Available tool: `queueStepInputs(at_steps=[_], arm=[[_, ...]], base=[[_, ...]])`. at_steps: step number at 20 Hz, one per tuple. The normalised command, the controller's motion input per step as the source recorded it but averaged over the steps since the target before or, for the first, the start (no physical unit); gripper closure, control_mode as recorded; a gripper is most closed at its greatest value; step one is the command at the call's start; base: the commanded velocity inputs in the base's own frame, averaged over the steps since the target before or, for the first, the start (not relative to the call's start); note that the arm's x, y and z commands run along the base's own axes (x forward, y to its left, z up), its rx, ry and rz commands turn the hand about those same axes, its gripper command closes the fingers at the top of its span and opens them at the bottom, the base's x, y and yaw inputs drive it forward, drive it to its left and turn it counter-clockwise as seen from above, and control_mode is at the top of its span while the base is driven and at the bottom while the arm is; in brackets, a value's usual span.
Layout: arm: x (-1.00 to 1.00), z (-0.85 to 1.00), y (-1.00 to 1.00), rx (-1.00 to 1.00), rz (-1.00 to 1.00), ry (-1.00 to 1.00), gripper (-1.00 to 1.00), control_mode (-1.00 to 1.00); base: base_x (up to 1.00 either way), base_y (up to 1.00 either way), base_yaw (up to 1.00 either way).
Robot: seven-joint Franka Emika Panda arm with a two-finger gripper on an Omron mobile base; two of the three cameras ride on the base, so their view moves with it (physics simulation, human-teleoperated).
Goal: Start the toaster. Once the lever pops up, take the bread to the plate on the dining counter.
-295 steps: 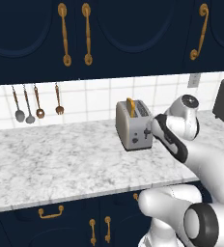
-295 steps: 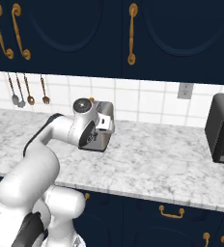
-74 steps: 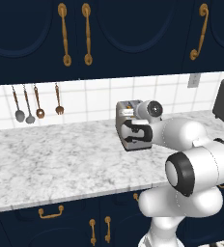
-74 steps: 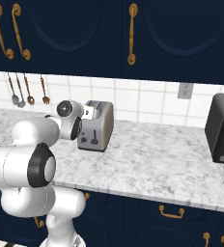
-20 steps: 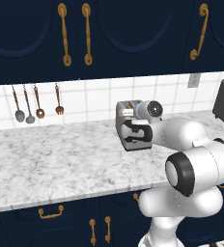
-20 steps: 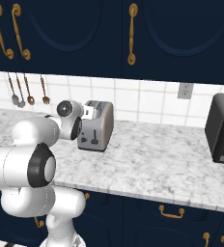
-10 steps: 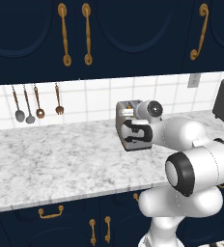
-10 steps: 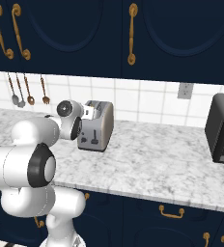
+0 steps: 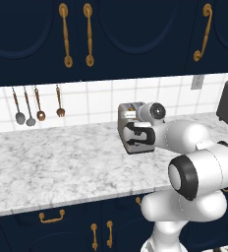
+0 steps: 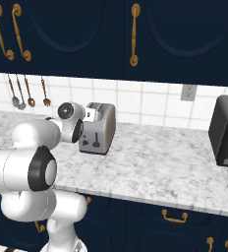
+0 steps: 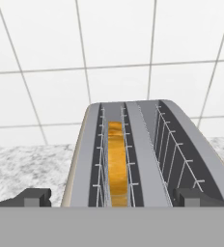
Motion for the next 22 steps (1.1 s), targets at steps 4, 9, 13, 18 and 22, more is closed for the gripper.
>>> queueStepInputs(at_steps=[4,9,13,18,22], arm=[[0.00,0.00,0.00,0.00,0.00,0.00,-1.00,-1.00],[0.00,0.00,0.00,0.00,0.00,0.00,-1.00,-1.00],[0.00,0.00,0.00,0.00,0.00,0.00,-1.00,-1.00],[0.00,0.00,0.00,0.00,0.00,0.00,-1.00,-1.00],[0.00,0.00,0.00,0.00,0.00,0.00,-1.00,-1.00]], base=[[0.00,0.00,0.00],[0.00,0.00,0.00],[0.00,0.00,0.00],[0.00,0.00,0.00],[0.00,0.00,0.00]])
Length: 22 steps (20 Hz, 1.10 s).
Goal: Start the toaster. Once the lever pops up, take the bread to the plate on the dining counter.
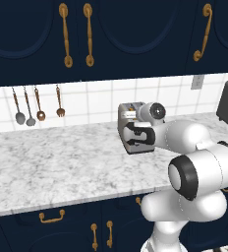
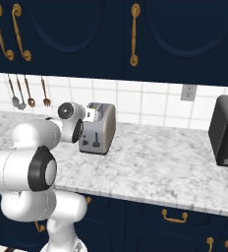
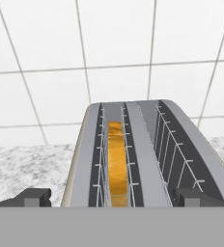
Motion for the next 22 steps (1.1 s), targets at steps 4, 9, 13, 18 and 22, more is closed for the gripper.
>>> queueStepInputs(at_steps=[4,9,13,18,22], arm=[[0.00,0.00,0.00,0.00,0.00,0.00,-1.00,-1.00],[0.00,0.00,0.00,0.00,0.00,0.00,-1.00,-1.00],[0.00,0.00,0.00,0.00,0.00,0.00,-1.00,-1.00],[0.00,0.00,0.00,0.00,0.00,0.00,-1.00,-1.00],[0.00,0.00,0.00,0.00,0.00,0.00,-1.00,-1.00]], base=[[0.00,0.00,0.00],[0.00,0.00,0.00],[0.00,0.00,0.00],[0.00,0.00,0.00],[0.00,0.00,0.00]])
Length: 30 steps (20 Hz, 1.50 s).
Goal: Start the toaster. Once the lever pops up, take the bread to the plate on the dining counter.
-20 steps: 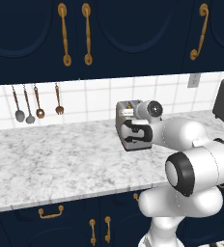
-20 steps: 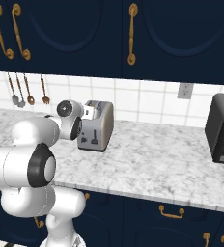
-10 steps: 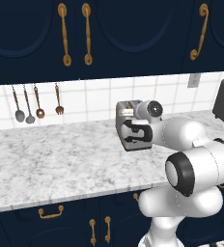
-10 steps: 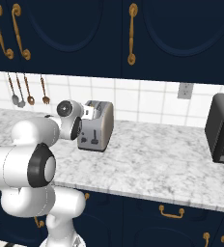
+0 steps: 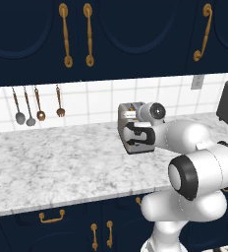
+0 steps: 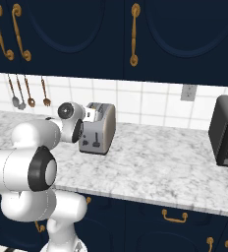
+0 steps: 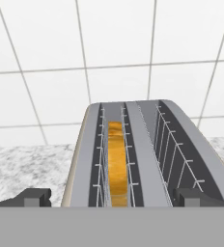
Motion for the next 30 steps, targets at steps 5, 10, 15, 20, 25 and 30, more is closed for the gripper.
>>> queueStepInputs(at_steps=[5,10,15,20,25,30], arm=[[0.00,0.00,0.00,0.00,0.00,0.00,-1.00,-1.00],[0.00,0.00,0.00,0.00,0.00,0.00,-1.00,-1.00],[0.00,0.00,0.00,0.00,0.00,0.00,-1.00,-1.00],[0.00,0.00,0.00,0.00,0.00,0.00,-1.00,-1.00],[0.00,0.00,0.00,0.00,0.00,0.00,-1.00,-1.00],[0.00,0.00,0.00,0.00,0.00,0.00,-1.00,-1.00]], base=[[0.00,0.00,0.00],[0.00,0.00,0.00],[0.00,0.00,0.00],[0.00,0.00,0.00],[0.00,0.00,0.00],[0.00,0.00,0.00]])
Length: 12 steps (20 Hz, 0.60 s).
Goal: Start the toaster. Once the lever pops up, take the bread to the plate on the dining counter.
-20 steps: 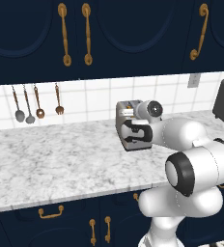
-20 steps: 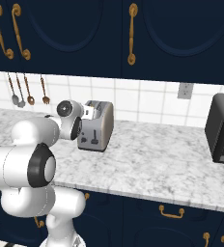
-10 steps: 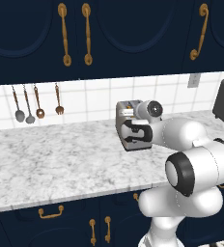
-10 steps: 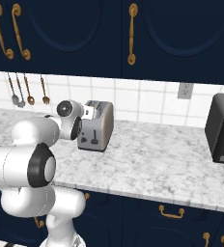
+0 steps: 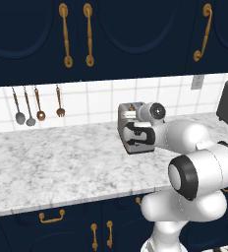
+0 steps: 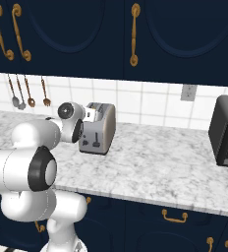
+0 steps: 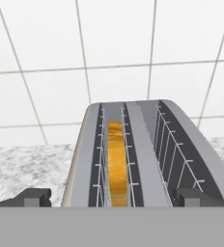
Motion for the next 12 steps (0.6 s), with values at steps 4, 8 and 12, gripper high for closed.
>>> queueStepInputs(at_steps=[4,8,12], arm=[[0.00,0.00,0.00,0.00,0.00,0.00,-1.00,-1.00],[0.00,0.00,0.00,0.00,0.00,0.00,-1.00,-1.00],[0.00,0.00,0.00,0.00,0.00,0.00,-1.00,-1.00]], base=[[0.00,0.00,0.00],[0.00,0.00,0.00],[0.00,0.00,0.00]])
